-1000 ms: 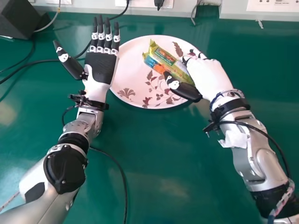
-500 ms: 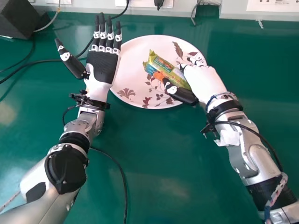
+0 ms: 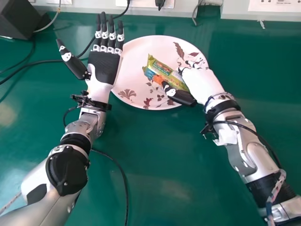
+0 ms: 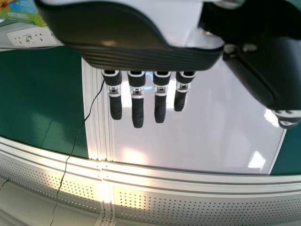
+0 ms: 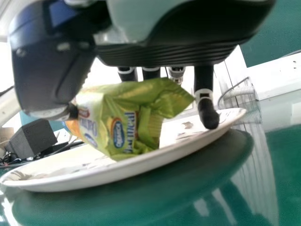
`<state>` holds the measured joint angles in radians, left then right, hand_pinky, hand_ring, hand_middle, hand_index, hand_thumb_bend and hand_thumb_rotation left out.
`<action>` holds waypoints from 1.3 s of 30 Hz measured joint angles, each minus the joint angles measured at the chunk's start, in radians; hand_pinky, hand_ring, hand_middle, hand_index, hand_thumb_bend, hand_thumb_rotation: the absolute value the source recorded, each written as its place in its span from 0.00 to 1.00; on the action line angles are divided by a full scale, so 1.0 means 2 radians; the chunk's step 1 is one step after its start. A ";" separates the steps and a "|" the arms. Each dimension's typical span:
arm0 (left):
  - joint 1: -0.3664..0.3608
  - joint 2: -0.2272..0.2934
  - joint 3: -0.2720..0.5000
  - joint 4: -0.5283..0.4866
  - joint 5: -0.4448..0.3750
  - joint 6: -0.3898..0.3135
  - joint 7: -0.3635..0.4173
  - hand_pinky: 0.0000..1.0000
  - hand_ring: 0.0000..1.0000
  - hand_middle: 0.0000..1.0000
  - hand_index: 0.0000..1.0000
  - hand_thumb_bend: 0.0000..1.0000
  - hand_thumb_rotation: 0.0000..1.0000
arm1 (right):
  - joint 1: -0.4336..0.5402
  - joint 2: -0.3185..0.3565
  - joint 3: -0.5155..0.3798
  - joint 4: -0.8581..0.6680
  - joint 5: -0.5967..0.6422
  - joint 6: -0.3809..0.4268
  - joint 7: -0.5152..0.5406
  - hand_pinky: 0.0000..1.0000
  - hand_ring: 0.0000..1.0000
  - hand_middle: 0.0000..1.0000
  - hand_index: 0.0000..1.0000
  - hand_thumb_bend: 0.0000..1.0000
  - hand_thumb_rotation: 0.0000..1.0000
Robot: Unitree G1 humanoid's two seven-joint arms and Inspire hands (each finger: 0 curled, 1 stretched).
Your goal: Pick up biscuit and place it in the plate
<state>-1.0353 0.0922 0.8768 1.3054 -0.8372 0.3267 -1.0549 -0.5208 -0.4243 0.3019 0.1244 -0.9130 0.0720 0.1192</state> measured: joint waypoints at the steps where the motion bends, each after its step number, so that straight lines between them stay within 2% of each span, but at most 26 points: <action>1: 0.000 0.000 0.000 0.000 0.000 0.000 0.000 0.88 0.86 0.92 0.98 0.99 0.13 | -0.001 0.000 0.001 0.001 0.000 0.001 0.001 0.12 0.41 0.48 0.49 0.50 0.00; 11: 0.000 -0.002 0.000 -0.001 -0.004 -0.010 0.003 0.90 0.88 0.95 1.00 0.99 0.15 | -0.011 -0.005 0.013 0.010 0.000 0.003 0.000 0.15 0.41 0.48 0.49 0.50 0.00; 17: -0.001 -0.003 0.000 -0.003 -0.005 -0.011 0.004 0.94 0.89 0.97 1.00 0.97 0.19 | -0.024 -0.005 0.020 0.025 0.000 0.001 -0.001 0.12 0.40 0.48 0.49 0.50 0.00; 19: -0.001 -0.005 0.000 -0.003 -0.005 -0.016 0.004 0.94 0.89 0.97 1.00 0.97 0.19 | -0.025 -0.005 0.022 0.027 -0.001 0.001 -0.001 0.11 0.37 0.44 0.52 0.49 0.00; 23: -0.001 -0.009 0.000 -0.005 -0.005 -0.021 0.006 0.96 0.90 0.98 1.00 0.98 0.20 | -0.032 -0.006 0.029 0.032 -0.003 0.003 -0.001 0.10 0.40 0.47 0.49 0.50 0.00; 25: -0.001 -0.011 0.000 -0.005 -0.005 -0.021 0.006 0.97 0.91 0.98 1.00 0.98 0.20 | -0.035 -0.008 0.032 0.032 -0.007 0.005 0.005 0.10 0.38 0.45 0.51 0.50 0.00; 32: -0.001 -0.013 0.000 -0.006 -0.005 -0.030 0.006 0.98 0.91 0.97 0.99 0.98 0.20 | -0.045 -0.011 0.040 0.016 -0.020 0.028 0.045 0.08 0.41 0.48 0.49 0.50 0.00; 33: -0.001 -0.013 0.000 -0.006 -0.005 -0.030 0.005 0.97 0.91 0.96 0.98 0.99 0.20 | -0.046 -0.012 0.040 0.012 -0.021 0.031 0.052 0.07 0.30 0.47 0.49 0.51 0.00; 34: -0.001 -0.014 0.000 -0.006 -0.005 -0.030 0.004 0.97 0.90 0.96 0.98 0.99 0.21 | -0.047 -0.013 0.041 0.007 -0.022 0.036 0.060 0.07 0.24 0.47 0.49 0.51 0.00; 36: -0.001 -0.014 0.000 -0.007 -0.005 -0.033 0.003 0.96 0.90 0.96 0.98 1.00 0.20 | -0.048 -0.014 0.042 0.003 -0.022 0.040 0.068 0.08 0.21 0.47 0.49 0.52 0.00; 38: -0.001 -0.015 -0.001 -0.008 -0.004 -0.046 0.002 0.95 0.89 0.96 0.97 1.00 0.21 | -0.048 -0.014 0.043 0.002 -0.022 0.040 0.070 0.12 0.26 0.48 0.49 0.52 0.00; 39: -0.001 -0.016 -0.003 -0.009 -0.003 -0.057 0.001 0.95 0.89 0.96 0.97 1.00 0.21 | -0.048 -0.015 0.043 0.002 -0.022 0.040 0.069 0.15 0.29 0.47 0.49 0.51 0.06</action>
<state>-1.0376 0.0607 0.8713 1.2866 -0.8433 0.2132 -1.0530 -0.6165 -0.4534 0.3872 0.1288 -0.9573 0.1524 0.2578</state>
